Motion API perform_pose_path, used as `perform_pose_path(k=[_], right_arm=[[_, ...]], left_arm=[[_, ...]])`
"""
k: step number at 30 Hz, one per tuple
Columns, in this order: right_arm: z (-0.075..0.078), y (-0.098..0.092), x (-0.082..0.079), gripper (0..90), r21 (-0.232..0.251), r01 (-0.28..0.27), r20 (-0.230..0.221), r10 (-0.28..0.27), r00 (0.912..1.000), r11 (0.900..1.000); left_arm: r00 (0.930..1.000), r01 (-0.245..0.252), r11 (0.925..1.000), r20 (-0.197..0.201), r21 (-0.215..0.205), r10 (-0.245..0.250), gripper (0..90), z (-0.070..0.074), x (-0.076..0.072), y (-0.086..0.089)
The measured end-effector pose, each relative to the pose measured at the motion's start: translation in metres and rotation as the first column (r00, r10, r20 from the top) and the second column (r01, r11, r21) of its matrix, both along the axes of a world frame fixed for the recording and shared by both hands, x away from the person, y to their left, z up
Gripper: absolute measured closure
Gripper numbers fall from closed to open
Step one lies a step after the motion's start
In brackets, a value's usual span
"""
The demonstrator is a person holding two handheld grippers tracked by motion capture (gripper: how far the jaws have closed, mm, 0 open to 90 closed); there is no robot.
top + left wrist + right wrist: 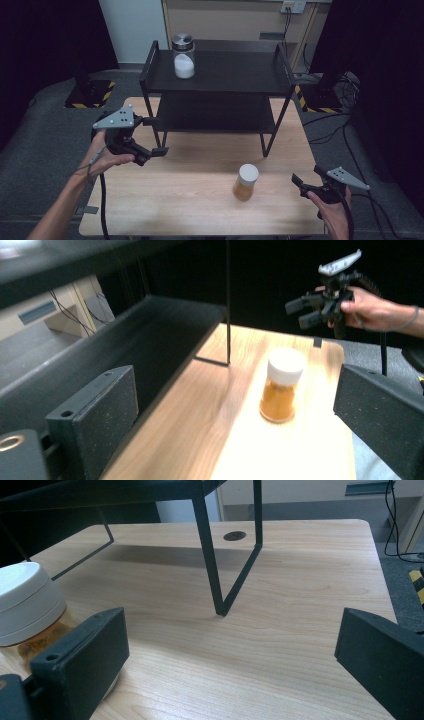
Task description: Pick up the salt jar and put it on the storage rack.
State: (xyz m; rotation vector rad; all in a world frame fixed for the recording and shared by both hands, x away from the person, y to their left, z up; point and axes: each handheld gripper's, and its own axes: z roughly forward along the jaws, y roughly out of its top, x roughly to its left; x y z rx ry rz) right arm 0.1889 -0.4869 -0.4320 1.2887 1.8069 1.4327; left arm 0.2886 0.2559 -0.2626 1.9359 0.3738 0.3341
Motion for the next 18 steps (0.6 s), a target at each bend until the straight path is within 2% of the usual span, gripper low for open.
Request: perform_pose_path(k=[4,6,11,16,18], right_arm=[[0.000,0.000,0.000,1.2,0.000,0.001,-0.003,-0.001,1.0000,1.000],[0.000,0.000,0.000,1.2,-0.001,0.000,-0.002,0.000,1.0000,1.000],[0.000,0.000,0.000,1.2,-0.002,-0.001,-0.005,0.001,1.0000,1.000],[-0.001,0.000,0.001,1.2,-0.003,-0.003,-0.005,0.003,1.0000,1.000],[-0.001,0.000,0.001,1.2,-0.003,-0.004,-0.006,0.004,1.0000,1.000]], left_arm=[[1.0000,-0.006,0.9996,-0.007,0.029,0.006,2.7,-0.018,-0.005,-0.004],[0.9998,-0.006,0.9998,-0.019,0.020,0.007,2.7,-0.030,-0.006,-0.002],[0.9990,-0.028,0.9987,-0.034,0.042,0.030,2.9,-0.052,-0.010,-0.001],[0.9974,-0.049,0.9985,-0.051,0.024,0.050,3.0,-0.073,-0.014,0.001],[0.9966,-0.061,0.9982,-0.056,0.002,0.061,2.9,-0.082,-0.017,0.003]])
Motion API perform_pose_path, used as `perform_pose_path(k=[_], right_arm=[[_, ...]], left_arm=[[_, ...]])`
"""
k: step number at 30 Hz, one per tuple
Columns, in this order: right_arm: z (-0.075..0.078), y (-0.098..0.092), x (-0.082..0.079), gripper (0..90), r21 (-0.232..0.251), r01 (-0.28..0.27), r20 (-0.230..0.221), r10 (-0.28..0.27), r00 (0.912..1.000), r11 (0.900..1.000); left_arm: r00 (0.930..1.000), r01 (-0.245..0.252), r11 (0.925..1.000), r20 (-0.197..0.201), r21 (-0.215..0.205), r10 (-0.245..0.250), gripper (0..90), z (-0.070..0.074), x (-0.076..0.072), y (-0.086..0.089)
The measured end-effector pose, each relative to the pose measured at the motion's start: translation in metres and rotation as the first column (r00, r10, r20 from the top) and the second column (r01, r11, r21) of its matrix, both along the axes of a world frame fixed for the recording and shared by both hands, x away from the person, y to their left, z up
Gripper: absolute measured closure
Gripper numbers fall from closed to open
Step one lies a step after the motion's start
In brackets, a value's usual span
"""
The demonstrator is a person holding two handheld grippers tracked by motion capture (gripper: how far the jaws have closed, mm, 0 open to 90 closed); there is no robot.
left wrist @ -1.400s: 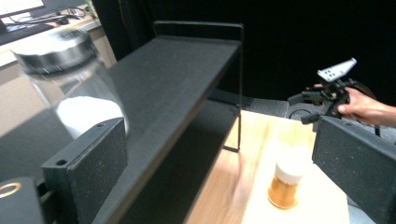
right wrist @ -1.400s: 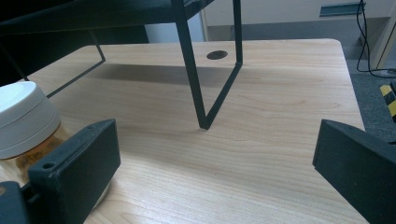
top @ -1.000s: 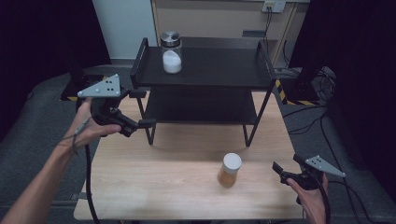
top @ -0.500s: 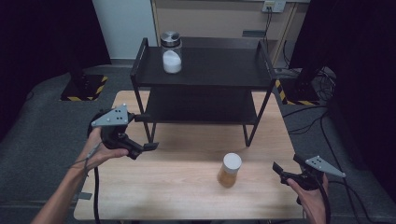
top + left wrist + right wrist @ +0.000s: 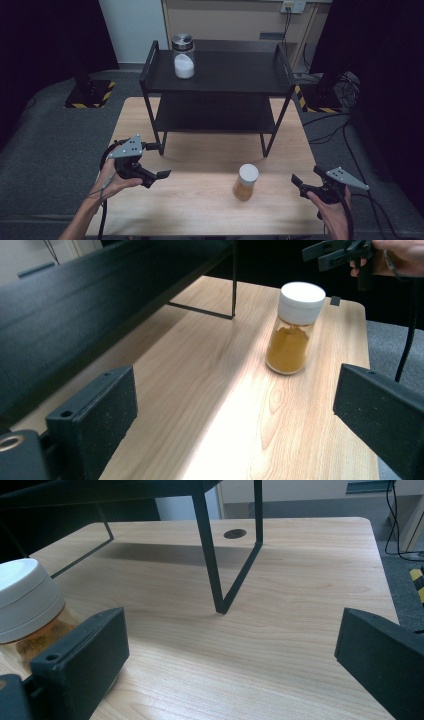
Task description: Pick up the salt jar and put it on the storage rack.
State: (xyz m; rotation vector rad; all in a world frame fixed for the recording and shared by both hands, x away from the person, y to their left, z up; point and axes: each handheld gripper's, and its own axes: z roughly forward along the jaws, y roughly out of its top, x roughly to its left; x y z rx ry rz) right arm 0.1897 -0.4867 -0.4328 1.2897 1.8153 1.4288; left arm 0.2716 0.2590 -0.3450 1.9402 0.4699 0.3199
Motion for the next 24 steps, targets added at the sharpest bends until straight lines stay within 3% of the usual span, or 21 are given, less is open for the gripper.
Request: perform_pose_path(k=[9,14,15,24], right_arm=[[0.000,0.000,0.000,1.2,-0.003,0.001,0.000,-0.001,1.0000,1.000],[0.000,0.000,0.000,1.3,-0.003,-0.001,-0.004,0.001,1.0000,1.000],[0.000,0.000,0.000,1.3,-0.004,-0.004,0.000,0.004,1.0000,1.000],[0.000,0.003,0.001,1.3,-0.012,-0.009,-0.005,0.009,1.0000,1.000]], left_arm=[[0.9994,-0.033,0.9994,0.000,-0.006,0.033,2.9,-0.026,-0.010,0.000],[0.9974,-0.072,0.9963,-0.005,-0.047,0.072,3.1,-0.043,-0.015,0.006],[0.9969,-0.079,0.9944,-0.014,-0.071,0.078,3.2,-0.048,-0.016,0.009],[0.9969,-0.079,0.9919,-0.009,-0.100,0.078,2.7,-0.062,-0.021,0.013]])
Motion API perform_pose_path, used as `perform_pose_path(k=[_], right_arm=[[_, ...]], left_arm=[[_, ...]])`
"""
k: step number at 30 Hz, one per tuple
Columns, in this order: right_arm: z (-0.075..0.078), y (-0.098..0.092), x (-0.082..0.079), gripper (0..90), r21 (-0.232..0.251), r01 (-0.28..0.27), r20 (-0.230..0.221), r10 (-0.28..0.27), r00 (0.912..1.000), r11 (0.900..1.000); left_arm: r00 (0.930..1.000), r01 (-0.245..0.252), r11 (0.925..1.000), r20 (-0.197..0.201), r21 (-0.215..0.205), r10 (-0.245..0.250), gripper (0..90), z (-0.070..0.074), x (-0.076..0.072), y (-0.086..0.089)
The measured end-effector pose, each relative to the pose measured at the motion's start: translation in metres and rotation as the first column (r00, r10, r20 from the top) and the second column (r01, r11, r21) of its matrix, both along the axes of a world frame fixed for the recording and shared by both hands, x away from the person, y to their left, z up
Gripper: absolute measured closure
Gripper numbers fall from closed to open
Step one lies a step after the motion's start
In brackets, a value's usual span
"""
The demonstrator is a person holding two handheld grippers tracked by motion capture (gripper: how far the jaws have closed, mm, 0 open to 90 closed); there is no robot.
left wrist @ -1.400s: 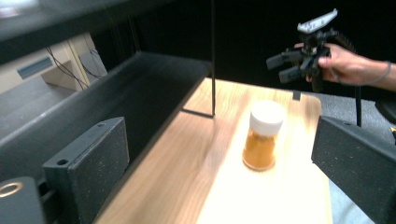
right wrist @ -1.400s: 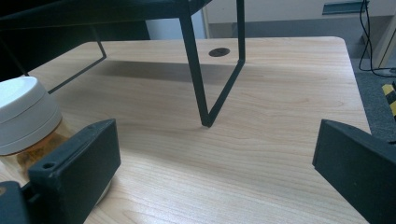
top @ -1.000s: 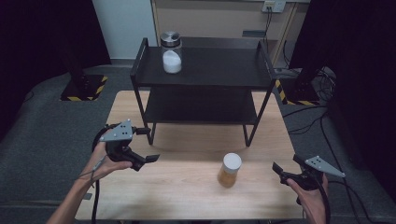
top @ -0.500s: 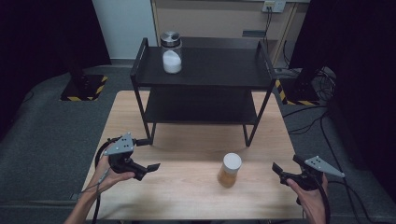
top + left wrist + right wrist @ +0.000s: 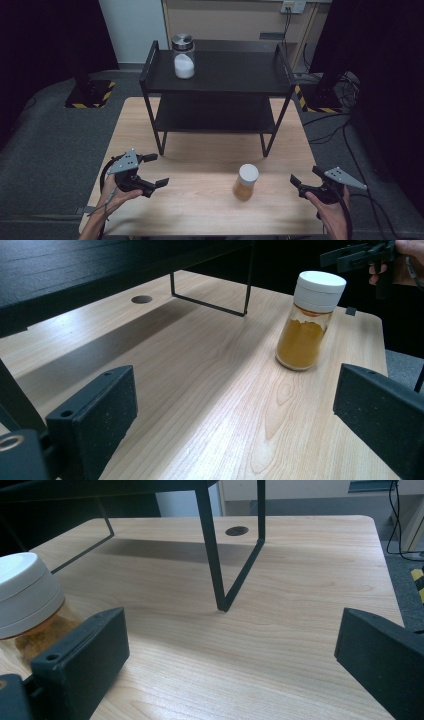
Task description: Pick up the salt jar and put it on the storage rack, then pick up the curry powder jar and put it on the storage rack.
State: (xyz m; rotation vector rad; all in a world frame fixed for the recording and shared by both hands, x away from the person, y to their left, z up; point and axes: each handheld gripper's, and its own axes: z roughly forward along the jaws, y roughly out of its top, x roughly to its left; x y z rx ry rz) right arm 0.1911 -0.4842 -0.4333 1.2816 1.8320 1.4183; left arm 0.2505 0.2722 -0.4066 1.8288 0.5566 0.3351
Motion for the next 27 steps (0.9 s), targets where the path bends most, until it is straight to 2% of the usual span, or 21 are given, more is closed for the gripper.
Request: perform_pose_path(k=[2,5,7,10,16,27], right_arm=[[0.000,0.000,0.000,1.4,-0.004,-0.003,0.001,0.003,1.0000,1.000],[0.000,0.000,-0.001,1.4,-0.004,0.000,0.002,0.000,1.0000,1.000],[0.000,0.000,-0.001,1.4,-0.007,0.002,0.002,-0.002,1.0000,1.000],[0.000,0.000,-0.002,1.4,-0.006,0.003,0.001,-0.003,1.0000,1.000],[0.001,0.001,-0.001,1.4,-0.006,-0.001,0.003,0.001,1.0000,1.000],[0.003,-0.005,0.004,1.1,0.001,-0.027,0.014,0.027,0.9995,1.000]], left_arm=[[1.0000,-0.004,0.9999,-0.007,-0.009,0.004,2.2,-0.003,0.001,0.002],[0.9997,-0.018,0.9977,-0.018,-0.065,0.017,0.3,-0.010,0.001,0.006],[0.9996,-0.029,0.9974,0.002,-0.067,0.029,0.0,-0.011,-0.001,0.007],[0.9992,-0.040,0.9958,-0.002,-0.083,0.040,0.0,-0.014,-0.001,0.009],[0.9995,-0.030,0.9985,0.007,-0.046,0.030,0.0,-0.013,-0.003,0.008],[0.9993,-0.037,0.9984,0.004,-0.044,0.037,0.1,-0.014,-0.008,0.012]])
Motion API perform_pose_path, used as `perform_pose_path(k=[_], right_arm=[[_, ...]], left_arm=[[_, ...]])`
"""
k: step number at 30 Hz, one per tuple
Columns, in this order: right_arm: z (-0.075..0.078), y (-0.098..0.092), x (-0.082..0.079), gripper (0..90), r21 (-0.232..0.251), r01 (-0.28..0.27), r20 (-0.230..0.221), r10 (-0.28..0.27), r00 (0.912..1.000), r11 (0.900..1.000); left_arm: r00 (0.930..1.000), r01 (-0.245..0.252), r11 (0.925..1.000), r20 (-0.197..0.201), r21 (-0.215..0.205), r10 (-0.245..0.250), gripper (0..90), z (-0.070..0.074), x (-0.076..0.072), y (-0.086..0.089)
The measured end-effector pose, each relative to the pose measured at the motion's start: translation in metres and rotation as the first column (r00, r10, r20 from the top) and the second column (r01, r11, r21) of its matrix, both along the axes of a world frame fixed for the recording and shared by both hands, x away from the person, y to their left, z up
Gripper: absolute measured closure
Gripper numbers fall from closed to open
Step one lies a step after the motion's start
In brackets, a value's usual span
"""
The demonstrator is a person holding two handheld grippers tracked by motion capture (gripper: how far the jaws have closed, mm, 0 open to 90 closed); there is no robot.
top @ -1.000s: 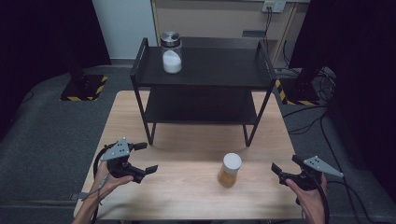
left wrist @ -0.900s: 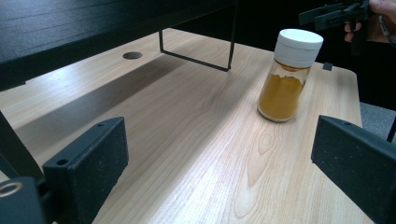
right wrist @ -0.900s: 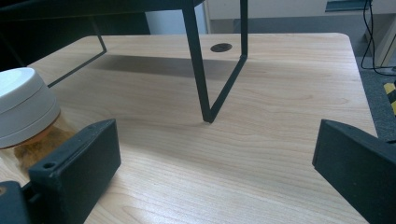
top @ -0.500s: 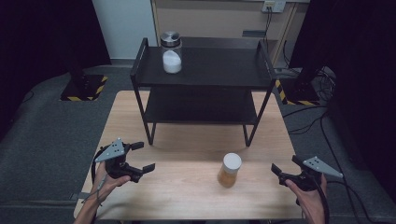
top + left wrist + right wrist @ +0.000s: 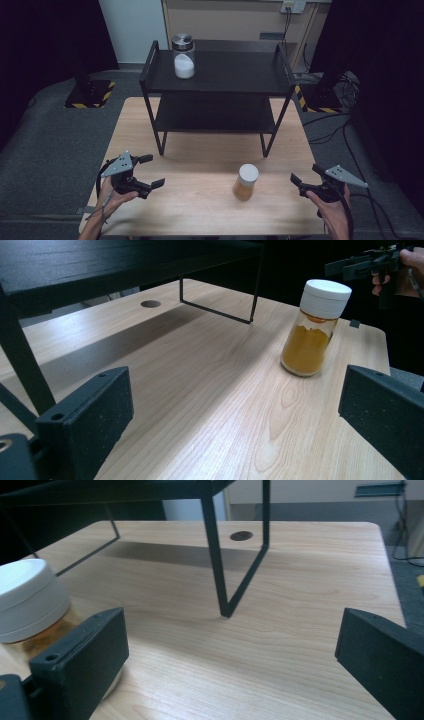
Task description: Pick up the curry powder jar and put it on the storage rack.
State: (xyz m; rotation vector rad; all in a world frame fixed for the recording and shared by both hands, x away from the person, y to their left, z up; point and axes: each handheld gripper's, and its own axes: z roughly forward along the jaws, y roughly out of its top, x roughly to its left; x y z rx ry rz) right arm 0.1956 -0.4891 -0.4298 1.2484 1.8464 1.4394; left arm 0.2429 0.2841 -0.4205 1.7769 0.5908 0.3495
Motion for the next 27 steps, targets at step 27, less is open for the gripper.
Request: perform_pose_path(k=[27], right_arm=[[0.070,-0.040,0.015,1.7,-0.091,-0.288,0.014,0.290,0.9569,0.953]], left_arm=[[0.9998,-0.004,1.0000,-0.019,0.008,0.004,0.2,-0.003,0.001,0.006]])
